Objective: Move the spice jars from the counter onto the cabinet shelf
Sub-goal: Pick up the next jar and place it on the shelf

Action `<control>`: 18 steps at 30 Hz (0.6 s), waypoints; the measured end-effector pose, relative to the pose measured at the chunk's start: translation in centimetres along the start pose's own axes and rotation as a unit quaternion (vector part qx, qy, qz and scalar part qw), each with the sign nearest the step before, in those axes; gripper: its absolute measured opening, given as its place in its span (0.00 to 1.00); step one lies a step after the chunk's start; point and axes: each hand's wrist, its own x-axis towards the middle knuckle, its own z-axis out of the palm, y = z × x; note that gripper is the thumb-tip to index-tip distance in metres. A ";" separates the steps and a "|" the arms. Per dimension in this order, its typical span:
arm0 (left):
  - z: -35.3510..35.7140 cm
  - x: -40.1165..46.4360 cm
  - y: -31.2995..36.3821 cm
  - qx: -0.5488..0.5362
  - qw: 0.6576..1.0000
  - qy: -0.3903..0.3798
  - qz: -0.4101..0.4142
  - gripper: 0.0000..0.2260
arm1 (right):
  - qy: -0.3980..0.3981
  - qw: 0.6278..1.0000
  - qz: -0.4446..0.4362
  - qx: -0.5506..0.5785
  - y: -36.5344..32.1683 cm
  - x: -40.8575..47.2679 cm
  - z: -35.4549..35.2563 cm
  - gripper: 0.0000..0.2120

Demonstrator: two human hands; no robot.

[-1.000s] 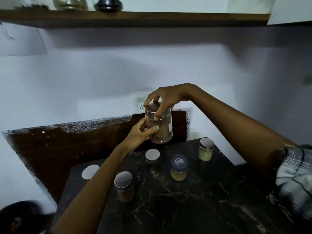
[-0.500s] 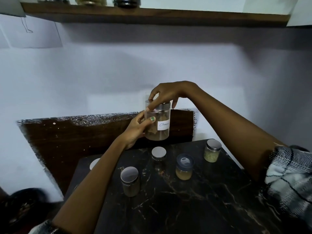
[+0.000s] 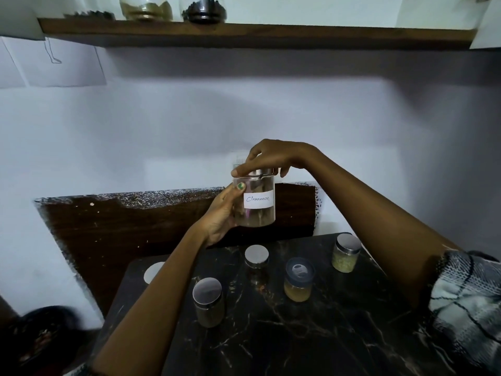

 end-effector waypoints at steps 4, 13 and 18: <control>-0.4 0.2 -0.3 -0.017 1.000 -0.021 -0.013 0.22 | -0.066 0.995 -0.015 0.066 1.5 -0.7 -0.9 0.25; 0.2 1.4 -0.6 -0.101 0.993 -0.036 -0.042 0.28 | 0.024 0.977 -0.018 0.212 4.0 -0.1 -0.2 0.19; 0.4 2.1 -0.9 -0.127 0.990 -0.041 -0.046 0.23 | 0.043 0.968 -0.001 0.246 4.3 -0.1 0.0 0.14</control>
